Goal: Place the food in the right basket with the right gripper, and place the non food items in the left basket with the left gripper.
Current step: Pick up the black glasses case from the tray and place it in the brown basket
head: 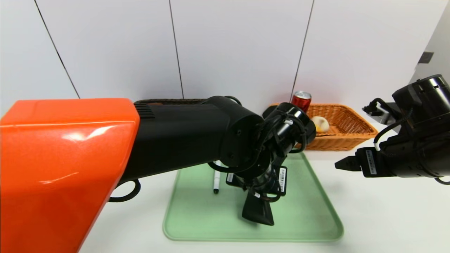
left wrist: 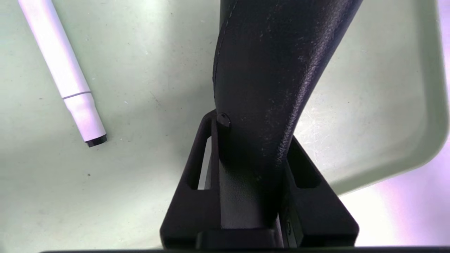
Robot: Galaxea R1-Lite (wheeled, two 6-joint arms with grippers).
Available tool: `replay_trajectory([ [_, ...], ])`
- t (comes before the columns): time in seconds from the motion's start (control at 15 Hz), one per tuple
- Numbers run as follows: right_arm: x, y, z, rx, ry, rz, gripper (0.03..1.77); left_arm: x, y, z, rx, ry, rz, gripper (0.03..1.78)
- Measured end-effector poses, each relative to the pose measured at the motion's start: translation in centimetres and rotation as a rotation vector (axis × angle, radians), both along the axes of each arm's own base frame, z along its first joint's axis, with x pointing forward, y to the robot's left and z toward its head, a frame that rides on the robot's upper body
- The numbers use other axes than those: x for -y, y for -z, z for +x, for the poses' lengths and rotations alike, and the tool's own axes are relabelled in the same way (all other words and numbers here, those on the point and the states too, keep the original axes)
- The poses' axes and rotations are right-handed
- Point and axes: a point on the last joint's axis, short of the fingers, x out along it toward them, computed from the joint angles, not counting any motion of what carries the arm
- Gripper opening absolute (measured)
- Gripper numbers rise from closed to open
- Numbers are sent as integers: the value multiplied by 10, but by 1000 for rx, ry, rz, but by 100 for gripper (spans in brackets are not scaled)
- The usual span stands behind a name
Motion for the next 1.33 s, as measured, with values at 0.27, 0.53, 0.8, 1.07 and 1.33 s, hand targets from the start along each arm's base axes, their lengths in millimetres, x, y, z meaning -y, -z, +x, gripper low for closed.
replay_trajectory([
  [0.27,2,1,2,-2,12,1,171,-17,-33,-11,27,0,-51,45],
  [0.53,2,2,4,-10,17,1,171,-64,-91,-16,85,-20,-197,45],
  [0.8,2,5,8,-18,20,-4,171,-132,-135,15,263,-150,-274,45],
  [1.07,2,6,9,-24,21,-6,171,-179,-143,61,394,-243,-301,45],
  [1.33,2,7,10,-29,21,-9,171,-195,-119,108,438,-274,-234,45],
])
